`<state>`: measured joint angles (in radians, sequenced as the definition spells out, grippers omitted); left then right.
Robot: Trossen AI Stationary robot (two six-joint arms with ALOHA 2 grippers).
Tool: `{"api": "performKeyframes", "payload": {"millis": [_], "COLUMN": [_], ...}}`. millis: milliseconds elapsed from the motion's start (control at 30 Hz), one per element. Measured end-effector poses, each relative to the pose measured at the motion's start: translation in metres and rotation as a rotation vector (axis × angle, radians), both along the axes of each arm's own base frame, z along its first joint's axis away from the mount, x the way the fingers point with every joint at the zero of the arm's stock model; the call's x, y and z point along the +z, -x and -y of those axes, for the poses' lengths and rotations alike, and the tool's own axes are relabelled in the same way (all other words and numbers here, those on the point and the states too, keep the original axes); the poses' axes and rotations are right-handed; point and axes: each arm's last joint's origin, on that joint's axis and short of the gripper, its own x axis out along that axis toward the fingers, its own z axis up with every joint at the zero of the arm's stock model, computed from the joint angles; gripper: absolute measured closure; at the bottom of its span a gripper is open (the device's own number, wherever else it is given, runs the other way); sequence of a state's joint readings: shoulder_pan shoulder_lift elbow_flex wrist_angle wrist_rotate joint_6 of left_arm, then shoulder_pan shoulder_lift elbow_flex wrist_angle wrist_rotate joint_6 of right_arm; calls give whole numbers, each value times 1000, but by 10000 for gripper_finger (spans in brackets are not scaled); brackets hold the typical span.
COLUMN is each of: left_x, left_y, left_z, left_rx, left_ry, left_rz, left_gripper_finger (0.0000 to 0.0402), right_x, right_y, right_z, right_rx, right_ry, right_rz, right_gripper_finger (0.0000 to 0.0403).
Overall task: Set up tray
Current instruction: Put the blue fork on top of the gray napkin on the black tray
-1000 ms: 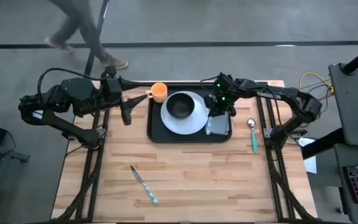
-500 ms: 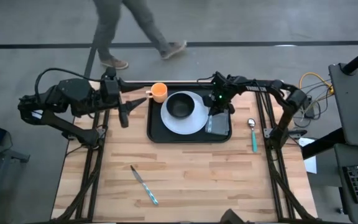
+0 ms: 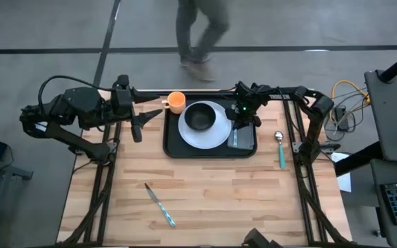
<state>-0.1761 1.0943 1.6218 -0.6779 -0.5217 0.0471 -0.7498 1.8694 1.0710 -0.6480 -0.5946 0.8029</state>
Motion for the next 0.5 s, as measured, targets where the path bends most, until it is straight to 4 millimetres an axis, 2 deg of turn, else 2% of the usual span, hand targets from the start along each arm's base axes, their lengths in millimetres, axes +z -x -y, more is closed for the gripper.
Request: {"api": "performKeyframes", "payload": {"millis": [100,300,500], "left_x": [0,0,0], "left_y": [0,0,0], "left_z": [0,0,0], "left_rx": [0,0,-1], "left_ry": [0,-1,-15], "left_rz": [0,0,-6], "left_gripper_finger": [220,220,220], "right_x": [1,2,7], "right_y": [1,3,2], "right_z": [2,6,3], "right_rx": [-6,-22,-6], "right_ry": [36,61,-15], "right_rz": [-22,-30,48], "right_gripper_finger": [373,308,278]}}
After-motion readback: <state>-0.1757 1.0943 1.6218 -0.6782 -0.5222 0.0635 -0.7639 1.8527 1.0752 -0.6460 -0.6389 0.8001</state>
